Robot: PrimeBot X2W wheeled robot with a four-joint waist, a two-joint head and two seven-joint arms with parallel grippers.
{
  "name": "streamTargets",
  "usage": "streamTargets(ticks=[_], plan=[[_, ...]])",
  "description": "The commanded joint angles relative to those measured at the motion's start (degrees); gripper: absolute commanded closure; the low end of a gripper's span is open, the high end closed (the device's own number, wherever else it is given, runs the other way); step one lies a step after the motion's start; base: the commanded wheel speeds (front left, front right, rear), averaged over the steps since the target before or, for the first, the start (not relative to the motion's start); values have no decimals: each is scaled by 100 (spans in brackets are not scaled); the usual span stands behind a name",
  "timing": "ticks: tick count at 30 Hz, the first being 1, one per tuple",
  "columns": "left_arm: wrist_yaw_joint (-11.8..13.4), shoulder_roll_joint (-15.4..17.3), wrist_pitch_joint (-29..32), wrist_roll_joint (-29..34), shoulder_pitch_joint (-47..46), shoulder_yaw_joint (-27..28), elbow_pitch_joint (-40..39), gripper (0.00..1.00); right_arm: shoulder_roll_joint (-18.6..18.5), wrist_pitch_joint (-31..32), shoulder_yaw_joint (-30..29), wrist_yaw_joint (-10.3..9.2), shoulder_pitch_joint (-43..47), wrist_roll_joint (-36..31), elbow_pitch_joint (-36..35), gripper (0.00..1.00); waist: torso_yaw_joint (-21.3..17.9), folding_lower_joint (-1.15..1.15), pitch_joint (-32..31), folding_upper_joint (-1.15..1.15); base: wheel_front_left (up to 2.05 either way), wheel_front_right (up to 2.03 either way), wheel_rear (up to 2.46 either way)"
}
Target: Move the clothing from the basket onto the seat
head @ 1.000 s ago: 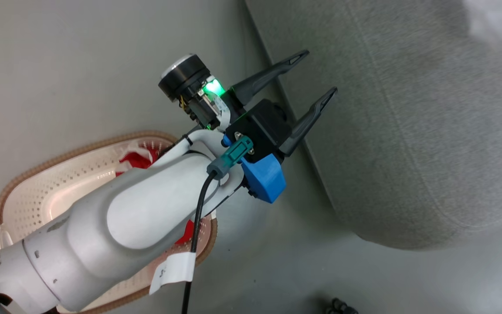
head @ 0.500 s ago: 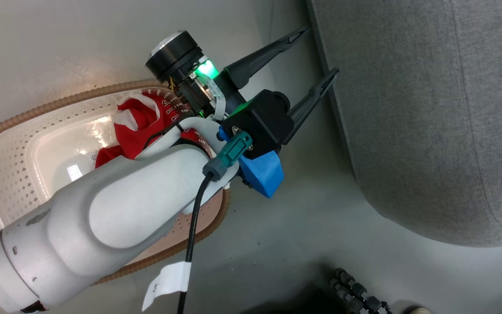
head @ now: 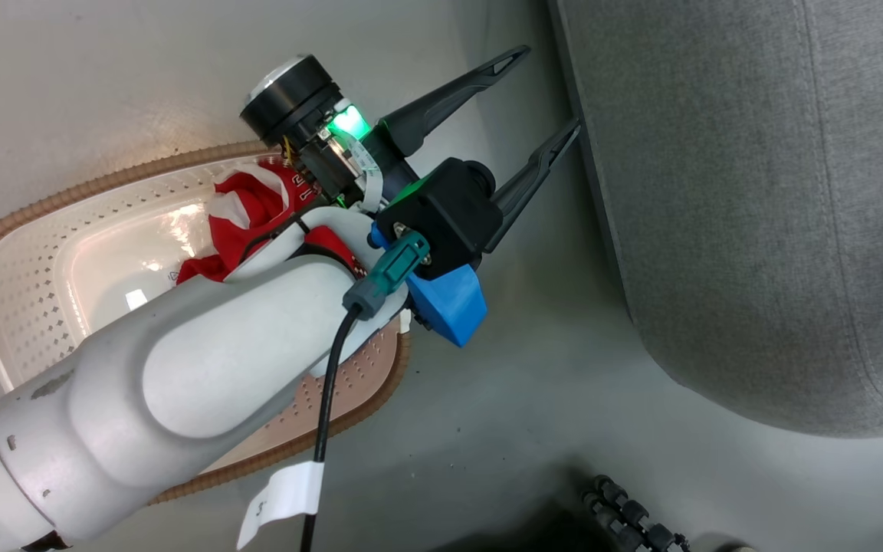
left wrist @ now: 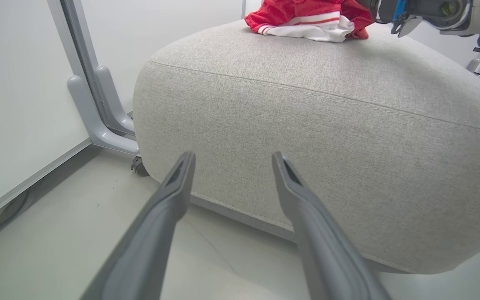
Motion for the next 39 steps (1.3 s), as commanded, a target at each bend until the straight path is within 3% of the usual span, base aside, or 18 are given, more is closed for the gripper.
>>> streamTargets(ticks=[1, 11, 19, 26, 39], plan=[[23, -4, -57, -12, 13, 16, -4, 0, -70, -20, -10, 0, 20, -10, 36, 0, -10, -1, -87, 0, 0, 0, 0], [59, -241, -636, -270, 380, 125, 334, 0, -203, -21, 569, 0, 980, 37, -586, 0, 95, -1, -942, 0, 0, 0, 0], [231, -487, -1041, -571, 1060, 671, 774, 0, -222, -19, 1143, 0, 2279, 248, -1659, 0, 469, -1, -2047, 0, 0, 0, 0], [371, -621, -1051, -144, 2002, 2035, 458, 0, -40, -20, 1886, 0, 2839, 271, -2329, 0, 875, -1, -2826, 0, 0, 0, 0], [-55, -1121, -1050, 795, 3748, 4469, 433, 0, 287, -20, 3037, 0, 3329, 316, -2664, 0, 1602, -1, -3917, 0, 0, 0, 0]])
